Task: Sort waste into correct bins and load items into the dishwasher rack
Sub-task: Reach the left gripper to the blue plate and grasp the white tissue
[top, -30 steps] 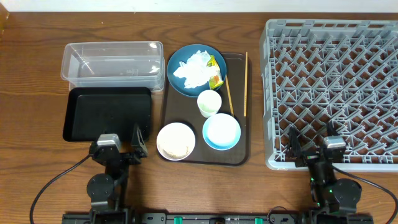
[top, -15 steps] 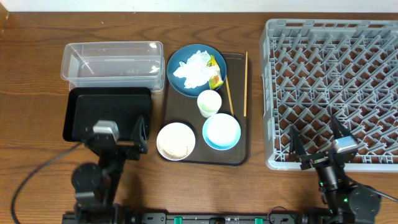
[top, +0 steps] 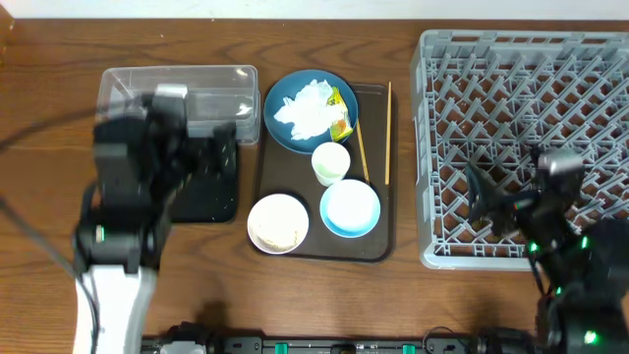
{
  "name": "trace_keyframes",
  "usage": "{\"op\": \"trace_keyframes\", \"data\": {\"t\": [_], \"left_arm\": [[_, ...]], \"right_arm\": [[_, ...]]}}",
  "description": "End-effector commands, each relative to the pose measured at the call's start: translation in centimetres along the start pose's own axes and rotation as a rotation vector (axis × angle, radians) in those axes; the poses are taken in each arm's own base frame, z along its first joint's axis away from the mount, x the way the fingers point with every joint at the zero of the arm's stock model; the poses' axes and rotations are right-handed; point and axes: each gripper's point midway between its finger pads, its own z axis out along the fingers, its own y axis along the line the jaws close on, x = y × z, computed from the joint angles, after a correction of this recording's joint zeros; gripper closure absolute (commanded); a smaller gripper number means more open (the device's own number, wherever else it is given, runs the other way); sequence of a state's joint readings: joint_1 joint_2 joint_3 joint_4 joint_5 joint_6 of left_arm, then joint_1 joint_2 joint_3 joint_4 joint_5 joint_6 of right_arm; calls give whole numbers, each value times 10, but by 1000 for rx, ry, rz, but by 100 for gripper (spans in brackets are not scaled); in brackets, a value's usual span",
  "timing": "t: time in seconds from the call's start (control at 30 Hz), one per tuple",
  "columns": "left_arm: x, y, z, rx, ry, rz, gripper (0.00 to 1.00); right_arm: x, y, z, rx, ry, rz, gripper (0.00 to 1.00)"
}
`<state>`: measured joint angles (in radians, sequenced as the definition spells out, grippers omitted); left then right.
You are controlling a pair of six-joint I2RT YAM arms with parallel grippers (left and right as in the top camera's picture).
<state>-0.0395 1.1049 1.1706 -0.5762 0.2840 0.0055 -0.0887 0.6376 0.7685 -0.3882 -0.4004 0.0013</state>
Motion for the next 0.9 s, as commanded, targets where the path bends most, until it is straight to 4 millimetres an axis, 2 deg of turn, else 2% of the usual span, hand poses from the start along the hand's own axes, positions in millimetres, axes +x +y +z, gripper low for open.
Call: {"op": "trace_keyframes", "data": {"t": [0.0,0.2,0.37,0.43,0.53,0.77,0.87], "left_arm": [[-22,-11,24,4,84,44,12],[-36,-16,76,-153,308,125,11],[-35,-43,130,-123,394,174,11],[-28,-59,153,-67,400,179,11],[-12,-68,181,-49,431,193,11],[44,-79,238,-28,550,211,12],[63,-74,260,-93,571,156,12]], "right_arm": [[-11,-1,12,-26,80,3,1],[-6,-7,31,-45,278,82,1],[2,-1,44,-114,342,127,1],[7,1,47,-134,361,145,1],[13,1,49,-136,388,159,1],[26,3,43,-135,447,188,1],[27,3,42,-135,451,190,1]]}}
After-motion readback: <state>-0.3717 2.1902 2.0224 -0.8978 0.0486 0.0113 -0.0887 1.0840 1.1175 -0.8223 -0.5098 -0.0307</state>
